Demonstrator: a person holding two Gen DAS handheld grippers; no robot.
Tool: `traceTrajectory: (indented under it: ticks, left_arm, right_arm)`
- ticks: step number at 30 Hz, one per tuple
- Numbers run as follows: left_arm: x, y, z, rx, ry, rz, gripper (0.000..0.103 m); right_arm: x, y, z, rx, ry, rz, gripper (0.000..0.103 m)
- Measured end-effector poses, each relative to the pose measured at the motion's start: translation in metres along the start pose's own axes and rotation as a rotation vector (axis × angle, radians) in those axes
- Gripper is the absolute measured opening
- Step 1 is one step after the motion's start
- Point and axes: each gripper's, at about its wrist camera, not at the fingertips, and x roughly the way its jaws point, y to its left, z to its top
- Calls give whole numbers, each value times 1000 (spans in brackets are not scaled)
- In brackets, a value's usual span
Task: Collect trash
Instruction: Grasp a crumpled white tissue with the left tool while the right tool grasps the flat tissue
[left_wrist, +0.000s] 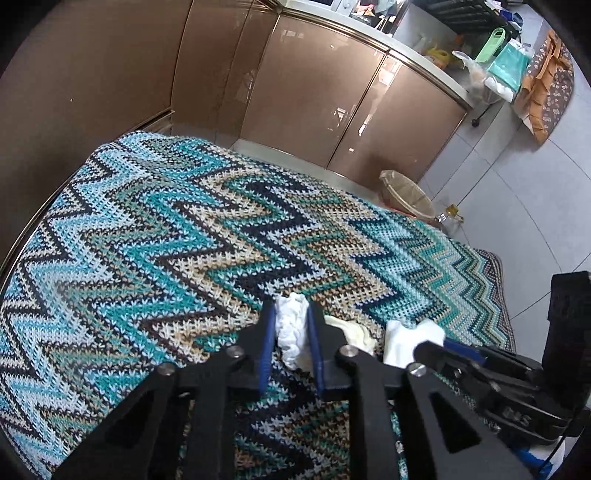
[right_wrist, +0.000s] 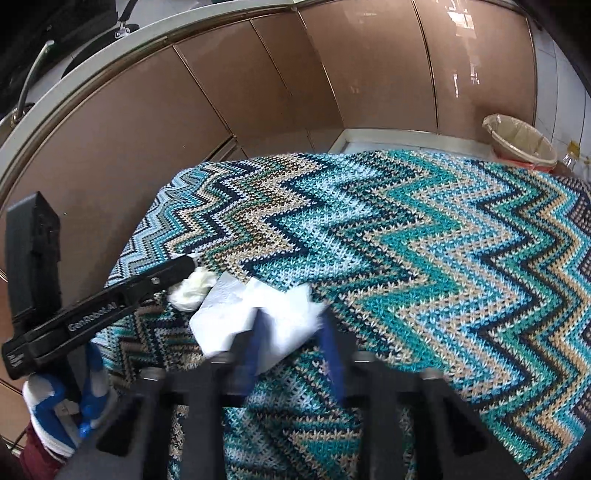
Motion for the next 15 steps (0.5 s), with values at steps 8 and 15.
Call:
traceTrajectory:
  ticks: [8,15]
  left_arm:
    - [-43,0,-6,-7,-57,-25,13]
    - [-109,-10,-15,16,-124,-30,13]
  right_arm:
    - [-34,18,-7,-29,-71,1,7]
    - [-104,41,-23,-72,-161,-12,7]
